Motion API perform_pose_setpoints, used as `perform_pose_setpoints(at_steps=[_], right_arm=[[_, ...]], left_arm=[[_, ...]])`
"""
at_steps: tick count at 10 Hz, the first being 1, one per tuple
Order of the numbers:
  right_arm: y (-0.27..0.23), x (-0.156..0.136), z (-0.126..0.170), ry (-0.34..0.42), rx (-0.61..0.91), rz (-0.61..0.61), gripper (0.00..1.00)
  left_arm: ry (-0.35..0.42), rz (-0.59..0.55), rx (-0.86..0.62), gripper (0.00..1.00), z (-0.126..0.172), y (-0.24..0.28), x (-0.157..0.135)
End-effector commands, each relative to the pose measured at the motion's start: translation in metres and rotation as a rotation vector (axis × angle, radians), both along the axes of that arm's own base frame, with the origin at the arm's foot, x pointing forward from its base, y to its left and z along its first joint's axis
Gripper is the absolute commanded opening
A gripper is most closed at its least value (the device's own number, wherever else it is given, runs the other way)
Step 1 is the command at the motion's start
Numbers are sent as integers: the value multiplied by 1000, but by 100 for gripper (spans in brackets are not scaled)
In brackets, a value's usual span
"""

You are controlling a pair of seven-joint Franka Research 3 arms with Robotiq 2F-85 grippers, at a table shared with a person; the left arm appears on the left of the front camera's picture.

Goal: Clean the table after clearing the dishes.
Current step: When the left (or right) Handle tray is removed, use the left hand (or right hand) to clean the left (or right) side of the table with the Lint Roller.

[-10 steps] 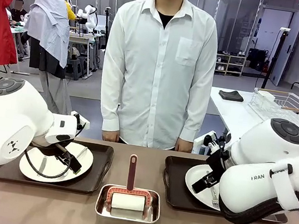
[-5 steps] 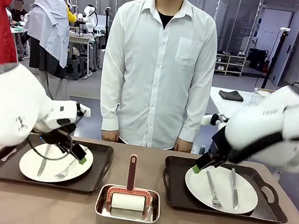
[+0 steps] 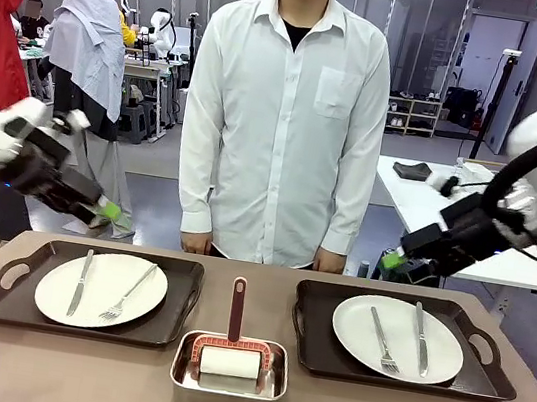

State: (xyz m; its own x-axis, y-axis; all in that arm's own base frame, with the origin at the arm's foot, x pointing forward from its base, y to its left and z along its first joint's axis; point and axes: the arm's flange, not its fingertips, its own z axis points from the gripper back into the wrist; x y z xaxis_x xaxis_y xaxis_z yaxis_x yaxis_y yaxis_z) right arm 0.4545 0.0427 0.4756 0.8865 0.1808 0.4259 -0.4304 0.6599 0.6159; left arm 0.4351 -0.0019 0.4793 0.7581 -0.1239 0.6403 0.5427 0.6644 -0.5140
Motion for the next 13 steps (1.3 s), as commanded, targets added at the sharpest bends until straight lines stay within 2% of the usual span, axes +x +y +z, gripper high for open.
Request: perform_pose_setpoints(at_steps=[1, 3, 4, 5, 6, 8, 10, 11, 12, 13], right_arm=[[-67, -19, -14, 67, 246, -192, 100], [-144, -59, -32, 67, 410, -412, 100], [-180, -82, -44, 54, 455, -509, 100], [-190, -102, -55, 68, 507, -537, 100], [-212, -126, -63, 32, 519, -611, 100], [-247, -159, -79, 53, 569, -745, 100], [-266, -171, -90, 60, 591, -806, 100], [-264, -170, -87, 47, 578, -805, 100], [-258, -164, -84, 39, 537, -758, 100], [-285, -166, -84, 84, 570, -822, 100]], left_arm=[[66, 114, -134, 100, -21, 54, -4], [108, 298, -221, 100, -32, 117, -23], [110, 438, -268, 100, -44, 148, -48], [121, 506, -296, 100, -50, 168, -63], [97, 587, -317, 100, -51, 188, -90], [95, 696, -330, 100, -48, 218, -115], [65, 763, -327, 100, -43, 224, -139], [65, 787, -332, 100, -45, 224, -141], [45, 770, -322, 100, -44, 219, -139], [76, 740, -324, 100, -41, 246, -133]])
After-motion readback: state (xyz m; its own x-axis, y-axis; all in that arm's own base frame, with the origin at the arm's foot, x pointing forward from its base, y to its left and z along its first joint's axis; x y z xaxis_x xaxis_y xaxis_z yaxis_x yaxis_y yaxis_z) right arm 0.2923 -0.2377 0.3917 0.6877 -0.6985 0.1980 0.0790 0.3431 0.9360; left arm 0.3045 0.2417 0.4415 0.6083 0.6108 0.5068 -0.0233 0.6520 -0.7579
